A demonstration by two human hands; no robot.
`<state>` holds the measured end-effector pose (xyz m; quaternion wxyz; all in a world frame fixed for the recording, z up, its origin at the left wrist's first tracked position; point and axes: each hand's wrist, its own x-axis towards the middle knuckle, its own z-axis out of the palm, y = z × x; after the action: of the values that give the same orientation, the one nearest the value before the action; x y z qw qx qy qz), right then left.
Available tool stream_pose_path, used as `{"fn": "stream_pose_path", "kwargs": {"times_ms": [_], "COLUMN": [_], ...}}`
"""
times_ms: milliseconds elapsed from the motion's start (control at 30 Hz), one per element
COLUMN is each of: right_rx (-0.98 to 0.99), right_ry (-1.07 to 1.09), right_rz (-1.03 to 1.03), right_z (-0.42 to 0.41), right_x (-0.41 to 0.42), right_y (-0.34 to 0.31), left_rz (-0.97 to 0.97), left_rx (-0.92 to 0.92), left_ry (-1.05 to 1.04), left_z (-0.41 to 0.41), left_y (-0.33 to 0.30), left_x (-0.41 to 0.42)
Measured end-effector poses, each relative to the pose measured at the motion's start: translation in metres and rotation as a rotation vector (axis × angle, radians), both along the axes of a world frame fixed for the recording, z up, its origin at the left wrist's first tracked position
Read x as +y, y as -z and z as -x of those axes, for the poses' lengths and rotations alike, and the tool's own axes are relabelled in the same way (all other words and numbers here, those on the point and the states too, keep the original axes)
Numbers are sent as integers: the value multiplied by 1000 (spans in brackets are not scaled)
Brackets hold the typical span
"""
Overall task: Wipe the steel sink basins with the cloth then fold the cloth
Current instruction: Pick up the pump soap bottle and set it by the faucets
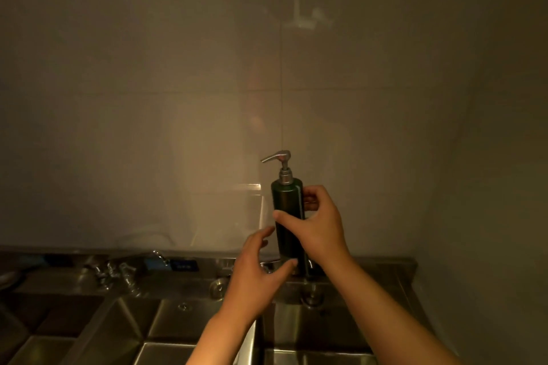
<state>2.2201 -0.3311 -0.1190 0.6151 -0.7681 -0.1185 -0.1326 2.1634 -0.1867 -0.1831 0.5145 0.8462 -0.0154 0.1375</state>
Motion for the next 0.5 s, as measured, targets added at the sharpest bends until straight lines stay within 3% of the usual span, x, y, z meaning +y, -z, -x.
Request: {"fn": "stream_pose_path", "kwargs": {"times_ms": [500], "right_rx": [43], "right_ry": [-310], "right_rz": [4], "right_z": [24], "right_x": [72], "right_y": [7], "left_rz": [81], "left_rx": [43], "left_ry": [-207], "left_z": [55], "left_y": [-2], "left_x": [55]}}
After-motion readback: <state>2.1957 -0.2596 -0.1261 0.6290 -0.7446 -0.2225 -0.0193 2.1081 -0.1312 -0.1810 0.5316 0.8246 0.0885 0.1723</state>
